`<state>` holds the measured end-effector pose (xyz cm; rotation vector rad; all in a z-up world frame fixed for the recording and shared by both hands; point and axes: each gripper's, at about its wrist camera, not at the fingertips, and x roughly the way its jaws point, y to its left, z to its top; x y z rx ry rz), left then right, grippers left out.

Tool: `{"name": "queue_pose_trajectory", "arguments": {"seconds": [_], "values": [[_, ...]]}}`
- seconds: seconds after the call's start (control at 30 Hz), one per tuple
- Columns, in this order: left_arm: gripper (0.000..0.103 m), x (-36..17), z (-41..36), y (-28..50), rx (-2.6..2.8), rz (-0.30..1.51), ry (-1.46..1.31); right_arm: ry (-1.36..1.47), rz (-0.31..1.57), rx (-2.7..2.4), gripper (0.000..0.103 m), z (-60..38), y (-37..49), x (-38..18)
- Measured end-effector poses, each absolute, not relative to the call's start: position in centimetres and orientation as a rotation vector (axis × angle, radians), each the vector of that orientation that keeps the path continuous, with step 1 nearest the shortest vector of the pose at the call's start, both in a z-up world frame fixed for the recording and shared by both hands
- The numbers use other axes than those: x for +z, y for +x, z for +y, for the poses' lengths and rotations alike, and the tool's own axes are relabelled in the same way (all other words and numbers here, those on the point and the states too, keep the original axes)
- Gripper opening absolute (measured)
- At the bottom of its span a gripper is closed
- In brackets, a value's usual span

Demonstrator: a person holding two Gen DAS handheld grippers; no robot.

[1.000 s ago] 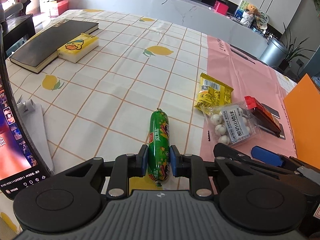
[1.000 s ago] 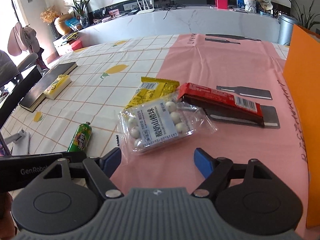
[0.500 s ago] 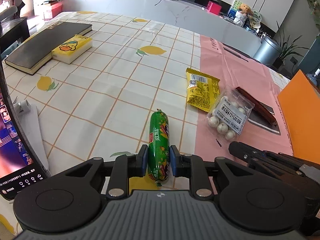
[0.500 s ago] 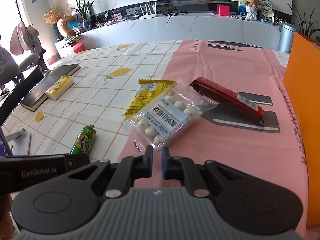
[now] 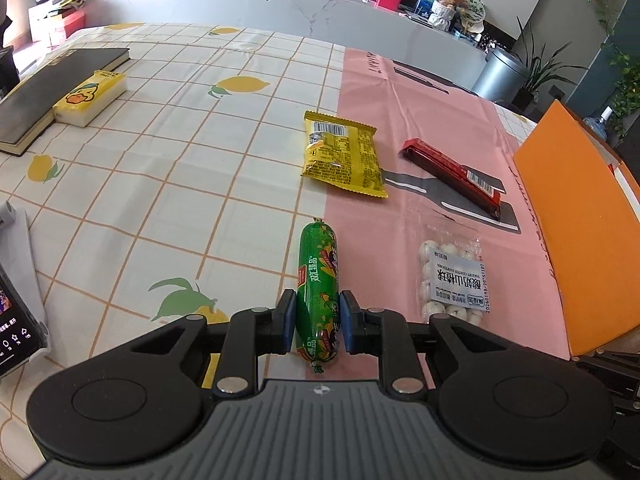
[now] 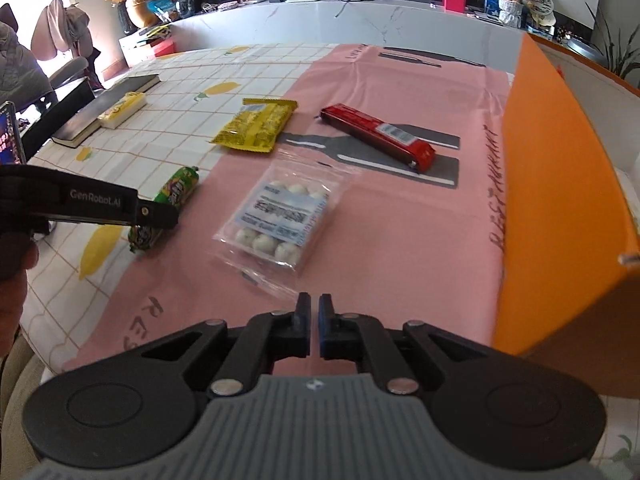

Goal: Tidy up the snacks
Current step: 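Grasp the green sausage with the left tool while the right tool grasps the white-ball packet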

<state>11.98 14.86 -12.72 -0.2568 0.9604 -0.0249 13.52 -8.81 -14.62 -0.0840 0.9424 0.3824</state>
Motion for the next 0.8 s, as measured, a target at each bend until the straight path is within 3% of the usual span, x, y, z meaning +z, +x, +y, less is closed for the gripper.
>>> {"name": "queue_pose_trajectory", "arguments": {"seconds": [0.07, 0.13, 0.3, 0.5, 0.8], "values": [[0.026, -12.7, 14.7, 11.9, -0.023, 0.961, -0.256, -0.042, 0.933, 0.365, 0.012, -9.5, 13.5, -14.3], [0.030, -12.7, 14.6, 11.9, -0.009, 0.962, -0.250, 0.007, 0.911, 0.353, 0.048, -9.5, 13.9, -13.9], [0.046, -12.7, 13.9, 11.7, -0.001, 0.946, -0.153, 0.065, 0.889, 0.328, 0.067, -7.6, 15.8, -13.1], [0.046, -13.1, 13.4, 11.4, -0.013, 0.906, -0.063, 0.090, 0.918, 0.307, 0.082, -5.2, 18.0, -13.8], [0.042, -13.3, 12.5, 11.7, -0.013, 0.881, -0.031, 0.054, 0.942, 0.282, 0.081, -3.1, 19.5, -15.3]]}}
